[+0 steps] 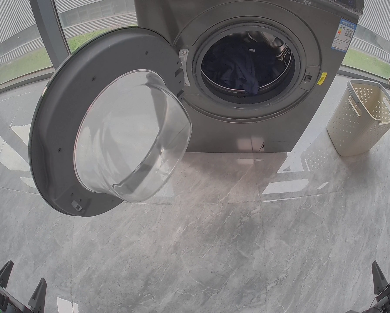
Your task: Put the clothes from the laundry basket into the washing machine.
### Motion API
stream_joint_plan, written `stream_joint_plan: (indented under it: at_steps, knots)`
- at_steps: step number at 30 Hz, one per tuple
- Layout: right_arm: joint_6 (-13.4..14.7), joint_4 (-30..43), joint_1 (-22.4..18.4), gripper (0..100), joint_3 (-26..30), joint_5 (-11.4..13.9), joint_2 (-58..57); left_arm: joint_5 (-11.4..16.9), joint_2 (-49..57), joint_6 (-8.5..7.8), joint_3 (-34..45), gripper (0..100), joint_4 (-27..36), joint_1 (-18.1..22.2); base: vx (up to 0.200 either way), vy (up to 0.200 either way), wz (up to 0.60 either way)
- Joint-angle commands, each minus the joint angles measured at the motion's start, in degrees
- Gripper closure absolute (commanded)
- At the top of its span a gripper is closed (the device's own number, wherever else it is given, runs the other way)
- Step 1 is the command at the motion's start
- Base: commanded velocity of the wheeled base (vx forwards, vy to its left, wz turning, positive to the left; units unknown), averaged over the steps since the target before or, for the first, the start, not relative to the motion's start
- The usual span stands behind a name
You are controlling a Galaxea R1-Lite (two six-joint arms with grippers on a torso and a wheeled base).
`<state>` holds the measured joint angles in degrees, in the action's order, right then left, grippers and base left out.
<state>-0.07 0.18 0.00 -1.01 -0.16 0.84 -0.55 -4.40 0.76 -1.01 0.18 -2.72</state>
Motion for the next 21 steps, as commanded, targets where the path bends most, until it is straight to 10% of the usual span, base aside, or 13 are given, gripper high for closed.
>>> stream_joint_plan:
  at_steps: [1,21]
  knots:
    - [-0.01,-0.01,0.0,0,0.84,-0.02,-0.84,-0.07,-0.17,0.04,1.01,0,-0.01,-0.01,0.0,0.2,0.0]
    - [0.25,-0.01,0.0,0,0.84,-0.02,-0.84,-0.15,0.09,1.0,-1.19,0,-4.67,0.17,0.0,0.02,0.0]
